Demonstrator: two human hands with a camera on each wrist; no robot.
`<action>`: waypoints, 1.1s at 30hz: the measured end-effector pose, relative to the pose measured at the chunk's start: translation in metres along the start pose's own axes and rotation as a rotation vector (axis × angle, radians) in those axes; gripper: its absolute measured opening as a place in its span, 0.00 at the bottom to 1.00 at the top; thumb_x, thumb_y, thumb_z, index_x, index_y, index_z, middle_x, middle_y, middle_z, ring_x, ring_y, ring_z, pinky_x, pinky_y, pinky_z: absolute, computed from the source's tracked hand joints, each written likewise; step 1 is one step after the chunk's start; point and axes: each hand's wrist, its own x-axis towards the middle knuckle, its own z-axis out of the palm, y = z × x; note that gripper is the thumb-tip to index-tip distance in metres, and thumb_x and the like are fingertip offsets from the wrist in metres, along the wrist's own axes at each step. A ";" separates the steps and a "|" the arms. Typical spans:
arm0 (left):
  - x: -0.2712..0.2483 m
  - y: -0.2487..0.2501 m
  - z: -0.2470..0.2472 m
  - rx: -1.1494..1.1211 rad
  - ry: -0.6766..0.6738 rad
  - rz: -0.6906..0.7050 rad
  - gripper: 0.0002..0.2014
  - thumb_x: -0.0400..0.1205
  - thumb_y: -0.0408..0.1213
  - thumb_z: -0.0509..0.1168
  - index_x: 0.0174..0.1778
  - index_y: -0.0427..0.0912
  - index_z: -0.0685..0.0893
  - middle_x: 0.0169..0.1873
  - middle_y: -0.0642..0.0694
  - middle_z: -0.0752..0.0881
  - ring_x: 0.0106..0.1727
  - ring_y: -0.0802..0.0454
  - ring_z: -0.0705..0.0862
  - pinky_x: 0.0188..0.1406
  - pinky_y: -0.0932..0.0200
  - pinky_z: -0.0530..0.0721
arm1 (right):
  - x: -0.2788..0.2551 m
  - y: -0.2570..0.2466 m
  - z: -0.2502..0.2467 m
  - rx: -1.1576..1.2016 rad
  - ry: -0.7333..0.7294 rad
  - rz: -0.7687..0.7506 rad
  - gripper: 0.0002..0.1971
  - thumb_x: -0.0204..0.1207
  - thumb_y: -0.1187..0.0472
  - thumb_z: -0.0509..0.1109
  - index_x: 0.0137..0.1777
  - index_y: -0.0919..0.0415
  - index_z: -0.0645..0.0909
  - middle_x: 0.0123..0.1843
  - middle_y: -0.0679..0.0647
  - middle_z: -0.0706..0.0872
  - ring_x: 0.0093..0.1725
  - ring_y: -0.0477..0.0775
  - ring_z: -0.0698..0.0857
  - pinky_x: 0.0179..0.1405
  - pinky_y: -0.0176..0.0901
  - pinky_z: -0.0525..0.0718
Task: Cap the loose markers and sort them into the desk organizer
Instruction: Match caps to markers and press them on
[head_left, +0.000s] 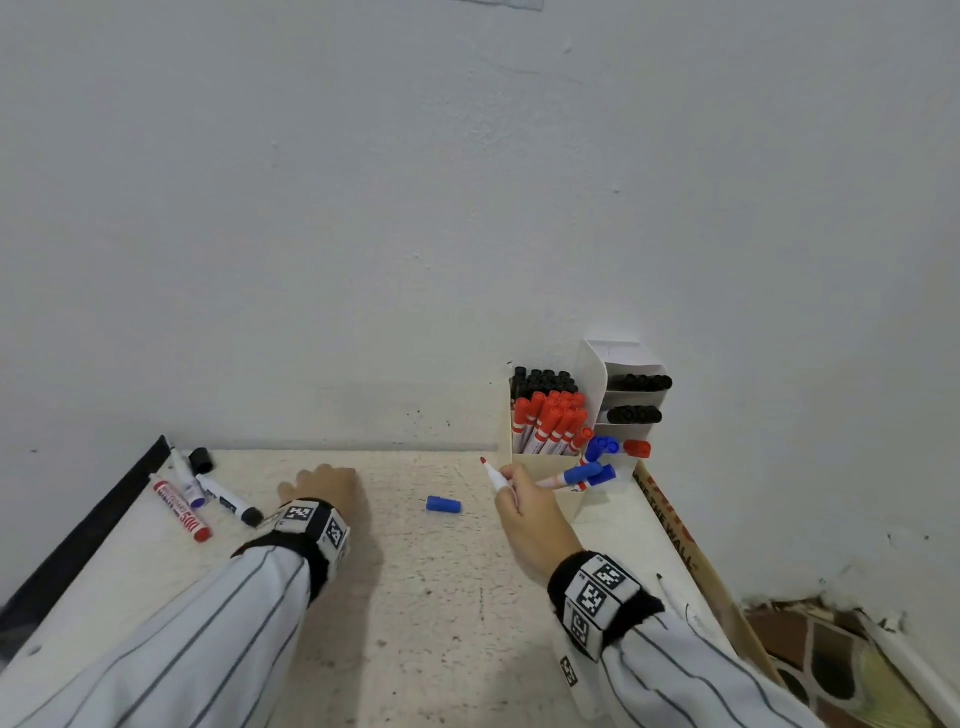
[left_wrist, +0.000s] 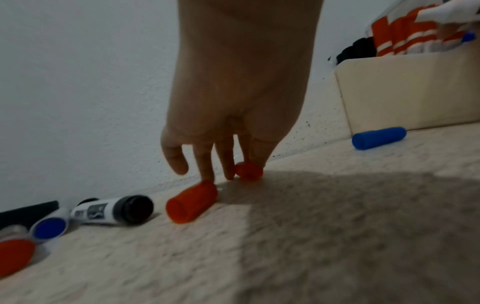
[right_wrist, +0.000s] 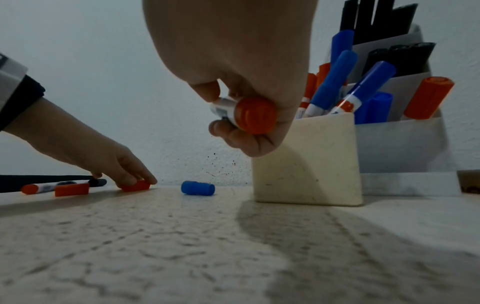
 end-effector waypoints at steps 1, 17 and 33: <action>-0.002 -0.005 0.001 -0.014 0.021 0.005 0.17 0.83 0.40 0.49 0.62 0.53 0.78 0.64 0.47 0.79 0.66 0.45 0.75 0.68 0.44 0.64 | 0.001 -0.001 0.003 0.003 -0.013 0.005 0.09 0.83 0.59 0.52 0.58 0.55 0.71 0.31 0.50 0.73 0.29 0.48 0.72 0.29 0.41 0.70; -0.045 -0.003 -0.020 -1.309 0.053 0.249 0.14 0.75 0.36 0.74 0.54 0.39 0.80 0.37 0.43 0.88 0.32 0.52 0.86 0.34 0.63 0.85 | 0.005 -0.044 0.049 -0.065 -0.085 -0.120 0.11 0.80 0.54 0.57 0.58 0.53 0.75 0.46 0.52 0.82 0.42 0.53 0.81 0.42 0.51 0.79; -0.083 -0.020 -0.019 -1.264 -0.070 0.322 0.11 0.82 0.35 0.65 0.59 0.46 0.76 0.39 0.46 0.89 0.30 0.56 0.87 0.29 0.66 0.79 | -0.014 -0.067 0.057 0.056 -0.280 -0.164 0.33 0.79 0.59 0.63 0.78 0.35 0.53 0.36 0.52 0.79 0.33 0.45 0.76 0.37 0.34 0.75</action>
